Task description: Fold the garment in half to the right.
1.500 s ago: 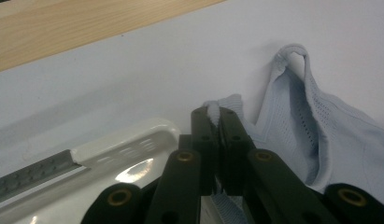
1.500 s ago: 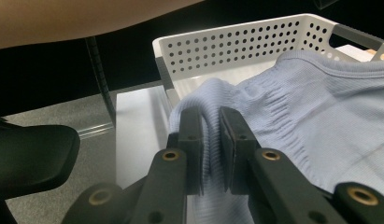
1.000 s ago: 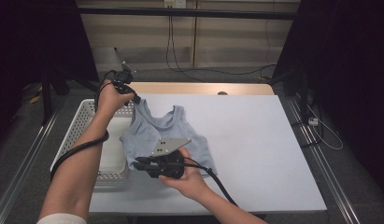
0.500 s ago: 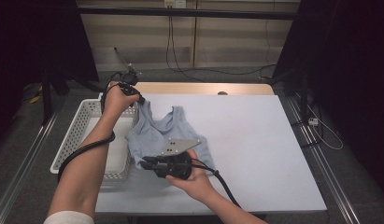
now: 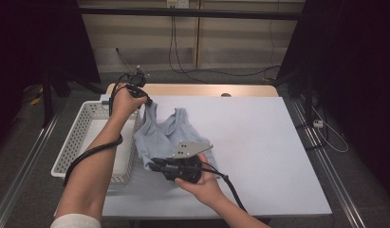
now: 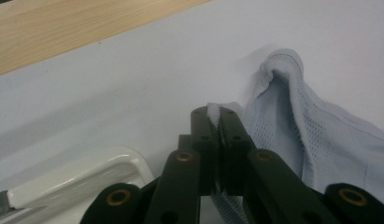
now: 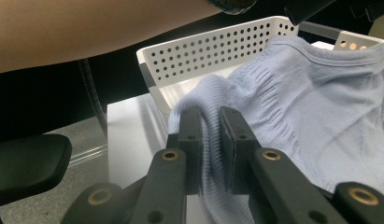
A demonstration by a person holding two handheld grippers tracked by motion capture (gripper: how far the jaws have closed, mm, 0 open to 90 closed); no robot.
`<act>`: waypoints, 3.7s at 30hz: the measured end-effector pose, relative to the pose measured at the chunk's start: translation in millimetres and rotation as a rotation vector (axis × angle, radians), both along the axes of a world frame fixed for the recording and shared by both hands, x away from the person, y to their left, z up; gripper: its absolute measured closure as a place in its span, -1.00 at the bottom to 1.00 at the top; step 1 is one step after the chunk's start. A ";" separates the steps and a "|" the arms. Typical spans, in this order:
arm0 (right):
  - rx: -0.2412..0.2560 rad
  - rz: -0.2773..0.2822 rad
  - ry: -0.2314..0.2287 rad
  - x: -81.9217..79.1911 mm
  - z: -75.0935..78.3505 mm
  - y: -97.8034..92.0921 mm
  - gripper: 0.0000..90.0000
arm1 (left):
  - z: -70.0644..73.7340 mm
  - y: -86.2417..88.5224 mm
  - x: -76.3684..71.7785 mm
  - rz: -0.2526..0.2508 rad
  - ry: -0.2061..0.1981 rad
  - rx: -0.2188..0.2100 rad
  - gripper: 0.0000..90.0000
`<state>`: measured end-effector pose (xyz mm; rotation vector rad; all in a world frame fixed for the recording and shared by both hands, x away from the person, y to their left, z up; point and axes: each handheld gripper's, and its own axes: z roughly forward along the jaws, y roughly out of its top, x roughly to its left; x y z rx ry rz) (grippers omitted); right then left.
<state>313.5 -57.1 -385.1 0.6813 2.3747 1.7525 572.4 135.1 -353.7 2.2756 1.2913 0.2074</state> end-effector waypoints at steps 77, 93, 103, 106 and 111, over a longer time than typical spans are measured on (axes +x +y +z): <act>-0.044 -0.202 -0.032 -6.4 -8.6 -79.4 0.78 | 1.2 -53.6 1.9 -0.071 -0.112 -0.098 0.52; -0.052 -0.218 -0.012 -1.7 -14.0 -79.7 0.78 | 0.6 -49.6 2.5 -0.054 -0.153 -0.112 -0.10; -0.068 -0.245 0.021 3.5 -22.9 -86.9 0.78 | 3.1 -47.7 1.5 -0.056 -0.151 -0.105 -0.23; -0.072 -0.248 0.031 3.8 -25.7 -87.9 0.78 | 3.0 -48.7 0.0 -0.061 -0.150 -0.101 -0.24; -0.081 -0.256 0.039 6.1 -29.7 -89.6 0.77 | 2.6 -50.3 -2.3 -0.065 -0.152 -0.104 -0.28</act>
